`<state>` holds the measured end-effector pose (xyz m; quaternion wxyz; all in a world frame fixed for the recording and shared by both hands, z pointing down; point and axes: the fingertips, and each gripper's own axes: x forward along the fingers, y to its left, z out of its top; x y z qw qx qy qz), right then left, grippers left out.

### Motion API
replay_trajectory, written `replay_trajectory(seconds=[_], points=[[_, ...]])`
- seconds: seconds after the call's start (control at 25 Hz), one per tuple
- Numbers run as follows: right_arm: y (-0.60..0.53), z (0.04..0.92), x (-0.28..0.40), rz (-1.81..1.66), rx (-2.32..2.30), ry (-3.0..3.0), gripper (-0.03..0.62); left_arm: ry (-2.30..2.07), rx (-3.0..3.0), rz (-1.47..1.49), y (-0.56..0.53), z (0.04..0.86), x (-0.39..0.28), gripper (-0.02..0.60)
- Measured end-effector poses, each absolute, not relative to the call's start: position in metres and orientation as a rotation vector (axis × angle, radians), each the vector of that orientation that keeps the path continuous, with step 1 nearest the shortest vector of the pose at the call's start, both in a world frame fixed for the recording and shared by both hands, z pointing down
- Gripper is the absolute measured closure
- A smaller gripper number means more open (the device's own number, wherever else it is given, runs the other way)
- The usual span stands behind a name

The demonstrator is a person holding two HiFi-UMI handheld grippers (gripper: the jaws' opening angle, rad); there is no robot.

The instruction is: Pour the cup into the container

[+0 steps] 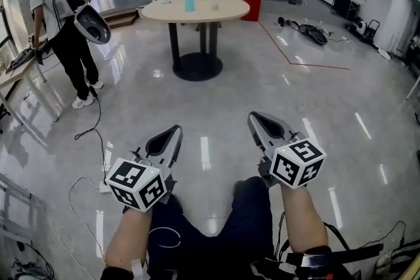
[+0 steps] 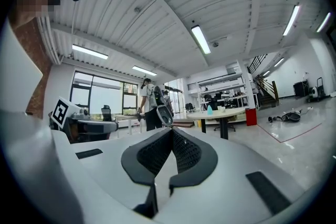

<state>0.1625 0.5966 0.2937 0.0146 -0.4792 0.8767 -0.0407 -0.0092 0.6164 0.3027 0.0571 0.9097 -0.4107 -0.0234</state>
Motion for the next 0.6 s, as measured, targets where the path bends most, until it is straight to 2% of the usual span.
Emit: replay_trajectory(seconds=[0.6], points=[[0.588,0.306,0.163,-0.173,-1.477,2.718,0.589,-1.28,2.787,0.021,0.61,0.31,-0.008,0.581]])
